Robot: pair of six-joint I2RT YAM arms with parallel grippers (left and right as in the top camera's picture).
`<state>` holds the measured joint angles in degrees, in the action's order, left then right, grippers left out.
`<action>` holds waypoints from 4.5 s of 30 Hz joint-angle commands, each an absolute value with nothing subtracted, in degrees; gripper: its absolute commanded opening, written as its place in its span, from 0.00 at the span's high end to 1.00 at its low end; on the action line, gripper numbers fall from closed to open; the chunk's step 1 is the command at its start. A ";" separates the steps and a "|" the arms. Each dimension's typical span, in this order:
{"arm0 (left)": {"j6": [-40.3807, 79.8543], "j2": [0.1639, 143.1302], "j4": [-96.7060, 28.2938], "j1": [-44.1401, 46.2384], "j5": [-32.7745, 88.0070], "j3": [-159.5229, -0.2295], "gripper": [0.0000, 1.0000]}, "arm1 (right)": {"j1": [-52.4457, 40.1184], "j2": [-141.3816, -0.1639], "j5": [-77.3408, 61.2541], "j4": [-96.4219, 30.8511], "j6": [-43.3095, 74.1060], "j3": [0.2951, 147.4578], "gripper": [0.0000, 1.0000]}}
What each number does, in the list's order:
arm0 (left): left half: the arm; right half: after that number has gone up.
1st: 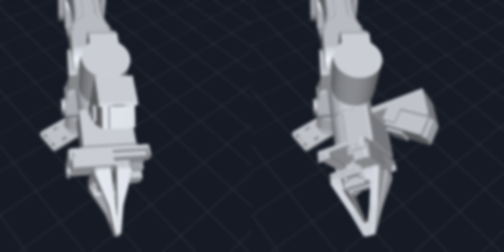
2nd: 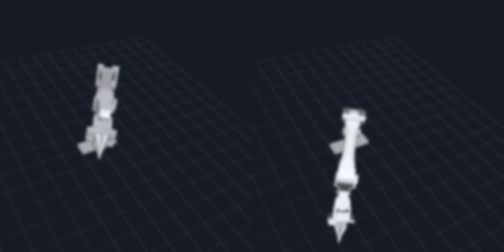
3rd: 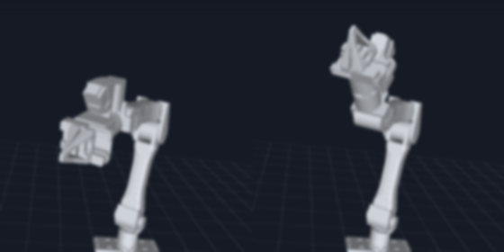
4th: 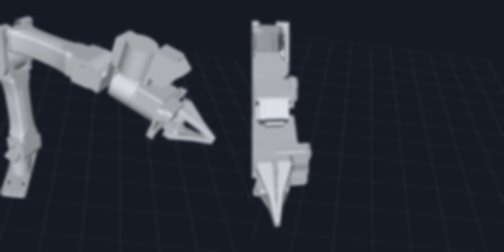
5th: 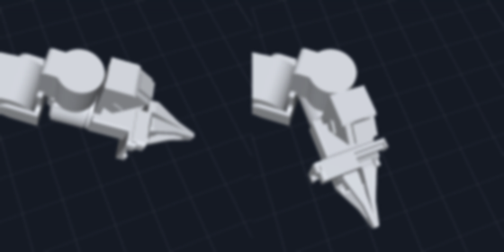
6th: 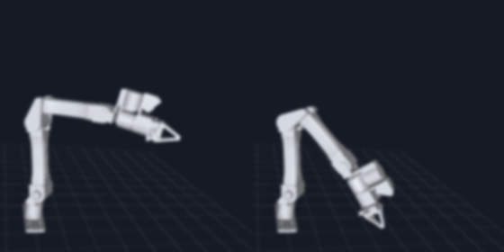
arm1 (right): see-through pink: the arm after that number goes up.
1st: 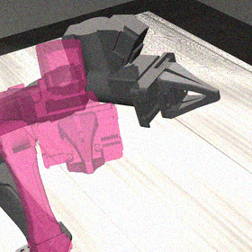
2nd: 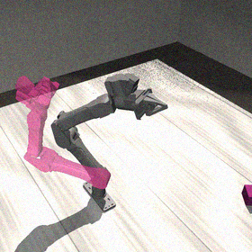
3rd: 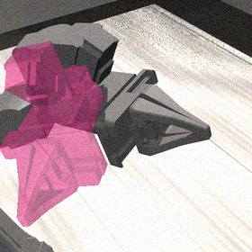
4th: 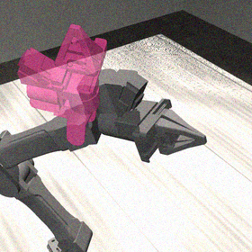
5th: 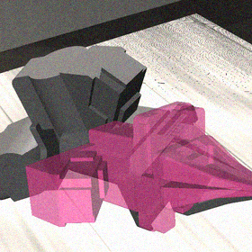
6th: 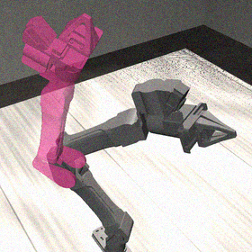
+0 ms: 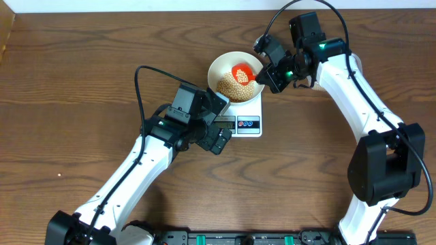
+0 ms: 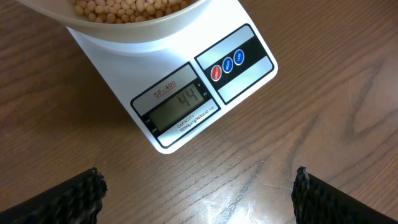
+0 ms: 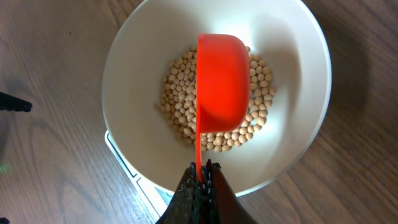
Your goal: Scoop item into bowl and weigh 50g on scale
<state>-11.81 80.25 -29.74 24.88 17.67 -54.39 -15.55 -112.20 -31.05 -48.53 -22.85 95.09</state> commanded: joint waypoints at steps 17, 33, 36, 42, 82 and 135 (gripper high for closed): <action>-11.73 79.61 -29.71 24.67 17.32 -54.50 0.02 | -15.27 -109.91 -31.64 -48.45 -25.78 96.01 0.99; -11.73 79.61 -29.71 24.67 17.32 -54.50 0.02 | -15.31 -109.91 -31.68 -46.96 -25.80 96.12 0.99; -11.73 79.61 -29.71 24.67 17.32 -54.50 0.02 | -15.31 -109.75 -31.66 -47.07 -25.82 96.36 0.99; -11.73 79.61 -29.71 24.67 17.32 -54.50 0.02 | -15.31 -108.95 -31.66 -47.16 -26.46 96.38 0.99; -11.73 79.61 -29.71 24.67 17.32 -54.50 0.02 | -15.31 -108.95 -31.64 -47.77 -32.01 96.38 0.99; -11.73 79.61 -29.71 24.67 17.32 -54.50 0.02 | -15.31 -108.95 -31.57 -47.57 -29.85 96.38 0.99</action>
